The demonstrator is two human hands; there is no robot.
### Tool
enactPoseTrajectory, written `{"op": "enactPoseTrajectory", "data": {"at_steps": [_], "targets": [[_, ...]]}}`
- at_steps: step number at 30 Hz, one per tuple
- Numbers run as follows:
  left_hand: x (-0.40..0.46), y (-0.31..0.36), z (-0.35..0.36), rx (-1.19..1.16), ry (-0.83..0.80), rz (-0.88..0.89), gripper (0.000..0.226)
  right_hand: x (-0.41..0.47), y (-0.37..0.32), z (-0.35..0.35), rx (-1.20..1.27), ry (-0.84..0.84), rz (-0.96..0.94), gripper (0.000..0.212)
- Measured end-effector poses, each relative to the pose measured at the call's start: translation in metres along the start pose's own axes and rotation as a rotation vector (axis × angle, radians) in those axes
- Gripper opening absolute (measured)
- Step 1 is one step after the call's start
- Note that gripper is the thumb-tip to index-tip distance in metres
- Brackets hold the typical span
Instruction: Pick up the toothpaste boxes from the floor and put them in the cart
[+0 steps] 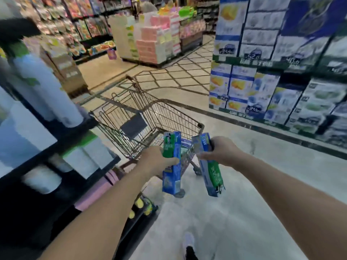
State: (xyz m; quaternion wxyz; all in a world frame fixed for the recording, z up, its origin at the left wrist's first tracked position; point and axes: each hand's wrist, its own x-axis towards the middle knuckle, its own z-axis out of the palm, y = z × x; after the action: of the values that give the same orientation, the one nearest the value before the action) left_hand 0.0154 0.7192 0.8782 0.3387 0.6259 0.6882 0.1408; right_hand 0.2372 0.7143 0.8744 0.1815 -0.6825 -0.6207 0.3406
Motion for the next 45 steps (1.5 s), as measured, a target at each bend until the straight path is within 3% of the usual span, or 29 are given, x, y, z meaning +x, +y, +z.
{"op": "enactPoseTrajectory", "data": {"at_steps": [3, 8, 11, 20, 25, 35, 40, 45], "targets": [[0.062, 0.009, -0.003, 0.011, -0.019, 0.019, 0.04, 0.062, -0.002, -0.009, -0.036, 0.01, 0.016, 0.051], [0.169, 0.024, -0.03, -0.051, -0.059, -0.009, 0.037, 0.171, -0.025, -0.033, -0.054, -0.023, 0.05, 0.038], [0.232, 0.031, -0.045, -0.056, -0.076, -0.018, 0.031, 0.238, -0.033, -0.041, -0.076, -0.028, 0.05, 0.045], [0.368, 0.021, -0.037, -0.214, -0.048, -0.221, 0.035, 0.408, -0.033, -0.023, -0.124, -0.172, 0.015, 0.051], [0.436, -0.004, -0.002, -0.311, -0.002, -0.387, 0.034, 0.505, -0.024, 0.01, -0.181, -0.334, -0.035, 0.038], [0.538, -0.074, 0.126, -0.435, 0.018, -0.758, 0.049, 0.635, 0.044, 0.109, -0.4, -0.55, -0.069, 0.039], [0.558, -0.11, 0.188, -0.353, -0.005, -0.851, 0.054, 0.66, 0.086, 0.157, -0.516, -0.62, -0.113, 0.036], [0.571, -0.135, 0.219, -0.211, 0.002, -0.924, 0.057, 0.673, 0.124, 0.205, -0.522, -0.691, -0.044, 0.04]]}}
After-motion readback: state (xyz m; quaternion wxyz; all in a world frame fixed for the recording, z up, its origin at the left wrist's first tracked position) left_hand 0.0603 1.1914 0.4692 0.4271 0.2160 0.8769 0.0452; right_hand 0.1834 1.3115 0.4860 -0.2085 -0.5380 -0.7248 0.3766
